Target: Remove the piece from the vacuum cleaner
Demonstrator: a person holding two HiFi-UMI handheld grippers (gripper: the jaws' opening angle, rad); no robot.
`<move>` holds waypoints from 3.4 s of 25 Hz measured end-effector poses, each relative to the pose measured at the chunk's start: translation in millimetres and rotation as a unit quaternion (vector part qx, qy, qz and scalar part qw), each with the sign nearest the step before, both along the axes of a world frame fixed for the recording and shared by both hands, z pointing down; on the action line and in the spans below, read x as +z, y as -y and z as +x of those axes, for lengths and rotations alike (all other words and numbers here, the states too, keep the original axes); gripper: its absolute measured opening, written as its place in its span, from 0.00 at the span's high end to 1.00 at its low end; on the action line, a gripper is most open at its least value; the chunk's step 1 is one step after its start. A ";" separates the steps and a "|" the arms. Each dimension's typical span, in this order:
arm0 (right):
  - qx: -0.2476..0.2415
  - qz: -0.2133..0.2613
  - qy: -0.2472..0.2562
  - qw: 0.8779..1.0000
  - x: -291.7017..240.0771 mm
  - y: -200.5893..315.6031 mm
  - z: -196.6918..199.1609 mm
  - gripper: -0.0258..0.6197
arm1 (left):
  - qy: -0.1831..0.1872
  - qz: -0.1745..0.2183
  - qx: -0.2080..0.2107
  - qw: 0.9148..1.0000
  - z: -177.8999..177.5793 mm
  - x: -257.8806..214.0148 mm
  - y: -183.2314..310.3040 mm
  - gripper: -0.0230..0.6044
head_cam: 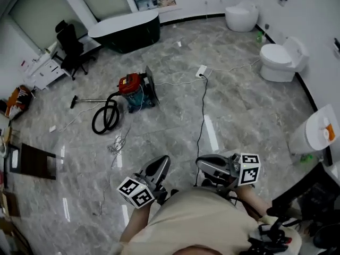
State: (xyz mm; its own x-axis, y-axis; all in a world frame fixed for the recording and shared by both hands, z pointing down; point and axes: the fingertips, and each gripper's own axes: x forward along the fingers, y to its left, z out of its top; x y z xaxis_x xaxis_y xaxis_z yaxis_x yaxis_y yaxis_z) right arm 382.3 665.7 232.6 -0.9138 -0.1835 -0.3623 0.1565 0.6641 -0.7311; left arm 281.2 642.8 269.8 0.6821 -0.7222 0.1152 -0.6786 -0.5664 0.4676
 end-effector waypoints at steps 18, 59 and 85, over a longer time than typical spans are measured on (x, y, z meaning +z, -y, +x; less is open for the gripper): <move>-0.033 -0.004 0.028 0.999 31.7 11.3 51.3 0.96 | 0.052 -0.015 -0.019 0.998 67.8 22.7 18.9 0.96; -0.017 -0.065 0.017 0.998 9.0 239.3 -128.5 0.96 | 0.002 0.038 0.023 0.999 -144.1 12.1 252.3 0.96; -0.119 -0.092 0.061 0.987 22.4 440.4 -34.2 0.96 | 0.068 0.017 -0.066 0.995 -29.9 5.1 419.2 0.96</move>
